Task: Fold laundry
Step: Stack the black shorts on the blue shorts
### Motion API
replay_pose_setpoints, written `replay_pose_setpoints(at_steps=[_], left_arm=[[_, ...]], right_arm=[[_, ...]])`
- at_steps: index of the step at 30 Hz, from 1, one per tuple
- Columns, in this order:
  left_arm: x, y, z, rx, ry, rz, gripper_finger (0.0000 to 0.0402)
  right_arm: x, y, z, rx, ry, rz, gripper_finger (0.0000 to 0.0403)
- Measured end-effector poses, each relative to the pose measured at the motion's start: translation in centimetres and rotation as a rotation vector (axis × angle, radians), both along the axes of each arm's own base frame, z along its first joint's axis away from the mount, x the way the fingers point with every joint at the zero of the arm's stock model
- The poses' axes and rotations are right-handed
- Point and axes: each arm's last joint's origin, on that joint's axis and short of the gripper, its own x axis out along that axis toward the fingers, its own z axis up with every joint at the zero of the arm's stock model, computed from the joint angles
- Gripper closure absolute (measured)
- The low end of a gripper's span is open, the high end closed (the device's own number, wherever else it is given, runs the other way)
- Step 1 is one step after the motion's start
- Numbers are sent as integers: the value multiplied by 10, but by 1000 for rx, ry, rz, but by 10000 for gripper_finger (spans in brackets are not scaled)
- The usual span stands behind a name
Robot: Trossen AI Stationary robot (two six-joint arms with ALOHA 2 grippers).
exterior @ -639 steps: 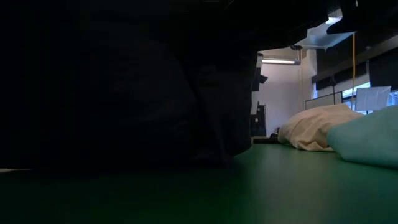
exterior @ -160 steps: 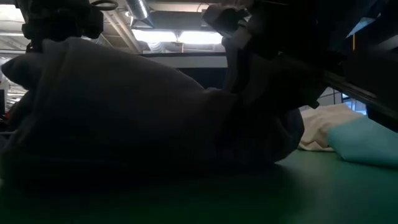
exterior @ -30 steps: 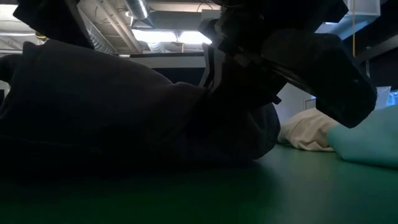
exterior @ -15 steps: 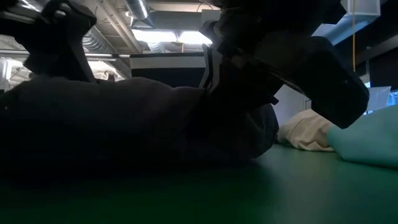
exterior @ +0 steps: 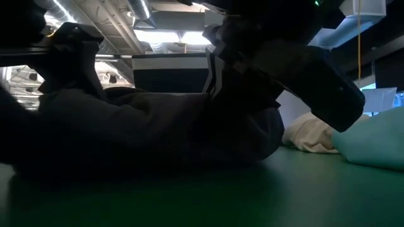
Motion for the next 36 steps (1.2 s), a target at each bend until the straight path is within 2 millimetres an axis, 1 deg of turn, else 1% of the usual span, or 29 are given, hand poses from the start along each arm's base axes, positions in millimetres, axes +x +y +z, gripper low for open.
replay_pose_setpoints(at_steps=[3,6,11,12,15,21,27,32,34,36], left_arm=[[0,1,0,29,-20,9,171],[0,2,1,47,-38,20,234],[0,2,1,52,-63,41,352],[1,2,1,48,-66,45,363],[1,2,2,43,-81,61,364],[0,2,2,43,-85,62,364],[-1,0,1,38,-78,55,364],[-1,0,1,25,-63,47,364],[-1,0,1,23,-62,46,364],[-1,0,1,21,-60,45,364]], right_arm=[[-1,0,-1,4,20,6,390],[-2,0,-1,6,31,9,383],[-2,0,0,27,39,-2,344],[-2,2,3,37,42,-11,333],[-4,8,15,34,60,-25,299],[-20,20,25,-104,101,-11,224],[-34,25,24,-197,135,-12,140],[-35,25,25,-226,107,-31,73],[-33,23,22,-225,97,-40,52],[-34,17,14,-237,111,-51,35]])
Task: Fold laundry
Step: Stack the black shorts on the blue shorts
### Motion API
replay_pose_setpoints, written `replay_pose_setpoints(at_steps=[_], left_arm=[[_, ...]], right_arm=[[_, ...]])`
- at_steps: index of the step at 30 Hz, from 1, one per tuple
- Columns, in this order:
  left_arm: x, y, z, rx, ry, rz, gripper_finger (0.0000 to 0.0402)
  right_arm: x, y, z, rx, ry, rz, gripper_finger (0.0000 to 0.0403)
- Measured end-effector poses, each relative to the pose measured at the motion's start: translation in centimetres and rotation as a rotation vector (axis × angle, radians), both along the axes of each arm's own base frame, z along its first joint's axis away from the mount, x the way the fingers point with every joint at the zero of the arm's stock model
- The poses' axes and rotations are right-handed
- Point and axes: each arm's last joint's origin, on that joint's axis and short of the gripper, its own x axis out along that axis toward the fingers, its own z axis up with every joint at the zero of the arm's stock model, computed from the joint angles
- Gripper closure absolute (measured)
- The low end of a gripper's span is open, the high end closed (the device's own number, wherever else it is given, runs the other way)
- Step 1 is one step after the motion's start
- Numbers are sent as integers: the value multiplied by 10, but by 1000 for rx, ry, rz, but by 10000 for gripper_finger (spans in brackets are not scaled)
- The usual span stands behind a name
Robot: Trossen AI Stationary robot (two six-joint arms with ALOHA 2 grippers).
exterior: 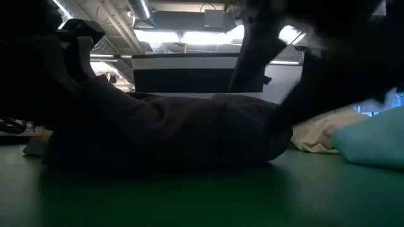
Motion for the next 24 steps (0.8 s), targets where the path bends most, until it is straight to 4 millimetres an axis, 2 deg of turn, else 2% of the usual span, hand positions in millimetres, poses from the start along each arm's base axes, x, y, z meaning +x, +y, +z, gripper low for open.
replay_pose_setpoints(at_steps=[4,8,14,18,21,24], left_arm=[[0,0,0,-9,10,-5,364],[-1,-1,0,-20,20,-11,364],[-2,-2,-1,-38,37,-24,364],[-4,-5,0,-41,40,-35,364],[-5,-10,3,-50,58,-49,364],[-5,-16,10,-73,74,-66,364]], right_arm=[[-1,-16,-15,-65,16,-40,17],[-3,-29,-29,-104,16,-67,16],[4,-35,-35,-90,-32,-71,44],[5,-35,-34,-107,-46,-71,119],[4,-35,-34,-109,-29,-64,211],[1,-31,-35,-86,7,-43,321]])
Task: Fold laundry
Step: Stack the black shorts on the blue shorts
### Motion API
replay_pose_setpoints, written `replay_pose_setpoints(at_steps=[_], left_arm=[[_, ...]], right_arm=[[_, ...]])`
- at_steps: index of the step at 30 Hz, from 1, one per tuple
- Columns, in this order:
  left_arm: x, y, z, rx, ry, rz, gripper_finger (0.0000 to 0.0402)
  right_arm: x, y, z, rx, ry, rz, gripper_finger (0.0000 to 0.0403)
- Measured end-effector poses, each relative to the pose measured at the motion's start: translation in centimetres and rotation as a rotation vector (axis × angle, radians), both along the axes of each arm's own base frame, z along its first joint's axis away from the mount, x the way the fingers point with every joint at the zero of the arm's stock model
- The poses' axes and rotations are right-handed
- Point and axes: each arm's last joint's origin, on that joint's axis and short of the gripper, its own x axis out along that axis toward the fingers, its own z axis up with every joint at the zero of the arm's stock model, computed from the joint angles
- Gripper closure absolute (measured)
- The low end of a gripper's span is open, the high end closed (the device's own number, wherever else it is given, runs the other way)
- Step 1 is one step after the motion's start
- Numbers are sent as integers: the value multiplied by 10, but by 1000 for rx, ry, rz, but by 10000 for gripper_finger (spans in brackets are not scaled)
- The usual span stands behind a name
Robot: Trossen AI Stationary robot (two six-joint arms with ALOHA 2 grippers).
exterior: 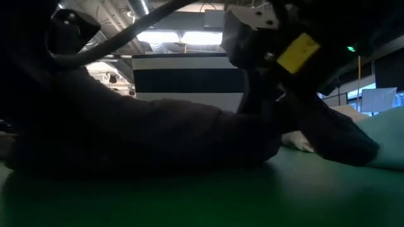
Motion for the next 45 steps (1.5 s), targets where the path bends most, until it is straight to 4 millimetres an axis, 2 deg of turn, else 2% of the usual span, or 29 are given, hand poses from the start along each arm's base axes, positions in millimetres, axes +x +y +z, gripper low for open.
replay_pose_setpoints(at_steps=[1,3,6,10,14,19,23,29,36,39,45], left_arm=[[0,-3,3,-9,5,-7,364],[1,-8,9,-33,19,-23,364],[3,-16,19,-103,45,-31,364],[4,-28,34,-218,84,-34,364],[-1,-43,48,-244,56,-70,364],[-22,-56,67,-252,-16,-117,364],[-51,-60,67,-280,-77,-83,364],[-91,-55,62,-451,-234,-46,364],[-111,-47,50,-664,-266,-15,364],[-115,-48,48,-675,-279,-50,364],[-137,-51,60,-645,-373,-56,364]], right_arm=[[-1,2,1,13,18,8,358],[-1,7,4,61,41,22,385],[-4,20,10,121,58,56,378],[-12,43,23,169,84,119,394],[-19,62,39,225,120,173,394],[-17,77,58,336,132,240,396],[-8,83,69,452,116,338,398],[10,66,88,498,55,398,400],[37,41,99,632,3,468,401],[46,31,99,662,-5,484,401],[60,11,98,660,-56,482,401]])
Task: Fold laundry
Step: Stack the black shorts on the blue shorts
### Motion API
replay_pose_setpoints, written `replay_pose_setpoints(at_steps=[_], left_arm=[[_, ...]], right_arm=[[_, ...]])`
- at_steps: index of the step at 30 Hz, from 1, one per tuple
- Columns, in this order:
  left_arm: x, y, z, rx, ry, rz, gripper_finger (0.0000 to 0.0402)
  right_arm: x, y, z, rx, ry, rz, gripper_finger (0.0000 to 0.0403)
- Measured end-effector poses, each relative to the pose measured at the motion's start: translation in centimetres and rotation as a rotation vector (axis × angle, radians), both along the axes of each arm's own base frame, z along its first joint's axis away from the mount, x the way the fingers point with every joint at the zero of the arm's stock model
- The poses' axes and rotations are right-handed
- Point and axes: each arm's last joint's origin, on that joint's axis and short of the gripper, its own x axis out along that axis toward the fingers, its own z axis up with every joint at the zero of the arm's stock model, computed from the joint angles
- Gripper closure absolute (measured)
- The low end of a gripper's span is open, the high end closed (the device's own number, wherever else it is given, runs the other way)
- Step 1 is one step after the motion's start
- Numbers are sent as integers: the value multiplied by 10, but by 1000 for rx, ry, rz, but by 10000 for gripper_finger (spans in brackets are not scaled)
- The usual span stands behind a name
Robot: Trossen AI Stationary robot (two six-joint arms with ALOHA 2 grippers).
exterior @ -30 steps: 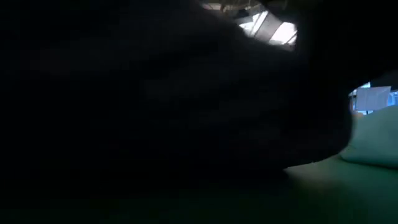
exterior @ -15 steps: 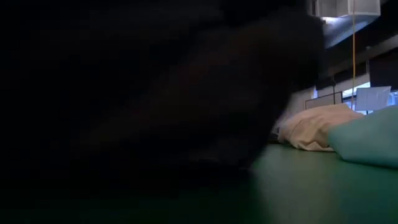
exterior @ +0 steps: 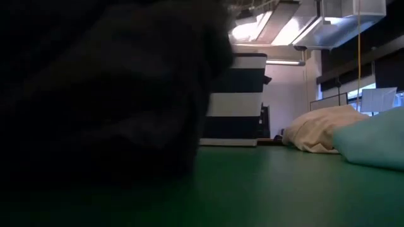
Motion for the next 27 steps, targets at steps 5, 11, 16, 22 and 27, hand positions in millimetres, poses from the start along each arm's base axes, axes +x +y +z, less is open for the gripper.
replay_pose_setpoints(at_steps=[5,11,16,22,27], left_arm=[[-21,7,-13,-111,50,145,364],[-40,22,-36,-198,23,237,364],[-38,30,-45,-233,40,285,364],[-21,38,-35,-168,40,287,364],[-4,44,-13,-114,16,270,364]], right_arm=[[18,-25,5,24,-75,-53,402],[36,-54,4,50,-120,-126,402],[37,-59,-6,33,-65,-158,402],[24,-49,-7,-113,-29,-197,402],[0,-42,20,-162,-7,-199,402]])
